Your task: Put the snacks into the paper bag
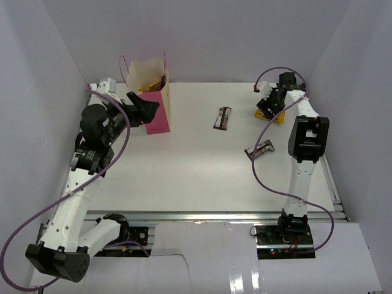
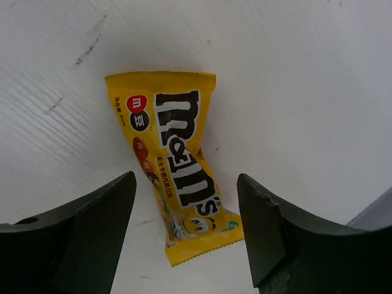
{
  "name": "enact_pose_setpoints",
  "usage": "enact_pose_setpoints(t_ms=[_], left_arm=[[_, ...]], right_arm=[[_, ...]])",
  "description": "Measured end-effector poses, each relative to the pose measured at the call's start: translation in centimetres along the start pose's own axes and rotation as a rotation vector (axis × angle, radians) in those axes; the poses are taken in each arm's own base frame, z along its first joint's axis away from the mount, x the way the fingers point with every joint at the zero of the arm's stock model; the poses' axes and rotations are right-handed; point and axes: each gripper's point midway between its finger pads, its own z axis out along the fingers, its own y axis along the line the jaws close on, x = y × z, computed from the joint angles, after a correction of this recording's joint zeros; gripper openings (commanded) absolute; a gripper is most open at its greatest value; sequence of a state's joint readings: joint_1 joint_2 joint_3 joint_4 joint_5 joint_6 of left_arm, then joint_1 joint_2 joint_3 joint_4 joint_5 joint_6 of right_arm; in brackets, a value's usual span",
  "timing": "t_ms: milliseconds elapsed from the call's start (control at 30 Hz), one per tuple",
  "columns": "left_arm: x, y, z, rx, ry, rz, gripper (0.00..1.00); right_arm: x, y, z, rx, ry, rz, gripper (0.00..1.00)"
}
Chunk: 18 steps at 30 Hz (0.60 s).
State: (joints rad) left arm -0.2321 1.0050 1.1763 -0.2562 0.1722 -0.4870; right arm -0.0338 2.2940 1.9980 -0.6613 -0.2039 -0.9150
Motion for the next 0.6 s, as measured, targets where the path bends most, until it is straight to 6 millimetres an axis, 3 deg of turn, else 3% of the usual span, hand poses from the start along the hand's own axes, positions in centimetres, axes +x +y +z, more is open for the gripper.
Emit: enact_pose_setpoints(t_ms=[133,367,500,600], left_arm=[[5.0,0.5,-1.1,0.034,0.09,-0.125,0.98],[14.3,1.8,-0.6,0.065,0.288,-0.416,0.97],[17.3,0.2,1.1,0.103,0.383,-0.512,0.97],[20.5,-2.5,2.4,0.143,0.494,-0.535,0.97]], right_arm=[[2.1,0.6,1.6,-0.041,0.059,-0.015,0.66],[3.1,1.1,1.7,-0.072,0.059,-0.011,0.36],[3.8,2.6,1.0,-0.117,0.034,0.023,0.23],[4.5,5.2,-0.6,-0.181,0.015,0.069,0.2]])
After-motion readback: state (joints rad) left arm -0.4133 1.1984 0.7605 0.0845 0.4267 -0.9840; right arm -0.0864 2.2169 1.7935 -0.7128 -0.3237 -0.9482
